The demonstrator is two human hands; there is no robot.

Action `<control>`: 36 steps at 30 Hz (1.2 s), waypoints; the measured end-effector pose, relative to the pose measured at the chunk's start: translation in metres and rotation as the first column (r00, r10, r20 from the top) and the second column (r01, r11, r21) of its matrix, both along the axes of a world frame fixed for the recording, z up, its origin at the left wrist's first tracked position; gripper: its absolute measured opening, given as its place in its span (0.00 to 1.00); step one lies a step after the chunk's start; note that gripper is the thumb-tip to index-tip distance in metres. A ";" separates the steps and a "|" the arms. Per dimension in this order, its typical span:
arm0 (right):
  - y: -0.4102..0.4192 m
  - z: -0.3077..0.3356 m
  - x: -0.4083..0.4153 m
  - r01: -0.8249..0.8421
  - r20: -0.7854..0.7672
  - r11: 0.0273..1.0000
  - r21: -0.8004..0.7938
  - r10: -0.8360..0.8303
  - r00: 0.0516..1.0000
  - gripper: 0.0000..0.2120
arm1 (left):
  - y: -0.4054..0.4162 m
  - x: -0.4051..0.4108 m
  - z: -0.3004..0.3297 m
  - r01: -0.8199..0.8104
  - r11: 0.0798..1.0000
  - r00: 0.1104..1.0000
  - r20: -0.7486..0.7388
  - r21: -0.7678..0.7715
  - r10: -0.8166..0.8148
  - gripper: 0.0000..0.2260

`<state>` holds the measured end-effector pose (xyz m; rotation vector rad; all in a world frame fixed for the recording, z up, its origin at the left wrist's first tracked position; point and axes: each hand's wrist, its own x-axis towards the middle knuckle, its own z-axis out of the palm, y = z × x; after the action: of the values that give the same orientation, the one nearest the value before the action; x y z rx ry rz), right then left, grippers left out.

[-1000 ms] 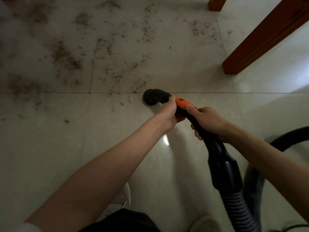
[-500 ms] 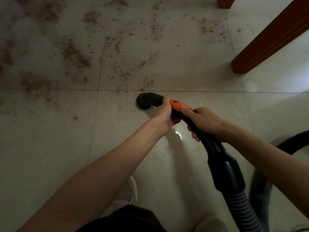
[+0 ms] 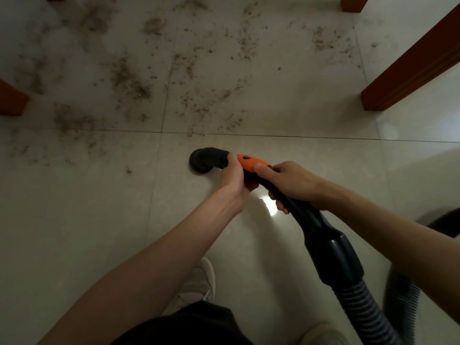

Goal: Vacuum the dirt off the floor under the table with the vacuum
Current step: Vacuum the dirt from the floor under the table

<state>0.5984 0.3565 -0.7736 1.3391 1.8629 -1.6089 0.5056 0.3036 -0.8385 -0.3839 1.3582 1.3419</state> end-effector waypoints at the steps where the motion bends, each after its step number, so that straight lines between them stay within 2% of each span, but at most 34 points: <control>1: -0.001 0.000 -0.003 -0.009 0.002 1.000 0.008 0.009 1.000 0.24 | -0.002 -0.002 0.000 -0.008 1.000 1.000 0.004 0.001 0.008 0.18; 7: 0.003 0.000 -0.014 0.033 0.012 0.995 0.098 -0.035 0.999 0.24 | 0.006 -0.020 0.012 0.033 0.997 0.998 0.057 0.065 -0.036 0.14; 11: 0.006 0.000 -0.023 0.035 0.010 0.992 0.124 -0.036 0.999 0.24 | 0.011 -0.028 0.016 0.032 0.998 0.997 0.067 0.052 -0.035 0.17; 18: -0.015 0.000 -0.055 -0.052 0.005 0.991 0.119 0.051 0.999 0.25 | -0.014 -0.053 0.014 -0.071 0.996 0.994 0.086 0.048 0.067 0.19; 24: -0.015 -0.003 -0.066 -0.072 0.028 0.984 0.162 0.068 0.997 0.25 | -0.016 -0.071 0.018 -0.012 1.000 0.995 0.099 0.028 0.009 0.19; 28: -0.007 -0.004 -0.069 -0.080 0.027 0.979 0.190 0.076 0.997 0.24 | -0.009 -0.073 0.016 -0.055 0.997 0.992 0.118 0.061 0.047 0.20; 36: -0.009 -0.009 -0.068 -0.083 -0.018 0.989 0.120 0.086 0.996 0.22 | -0.017 -0.067 0.005 -0.099 0.991 0.993 0.080 0.093 0.092 0.16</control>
<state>0.5299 0.3473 -0.7830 1.2751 2.0290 -1.4984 0.4384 0.2868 -0.8337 -0.4338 1.2201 1.4521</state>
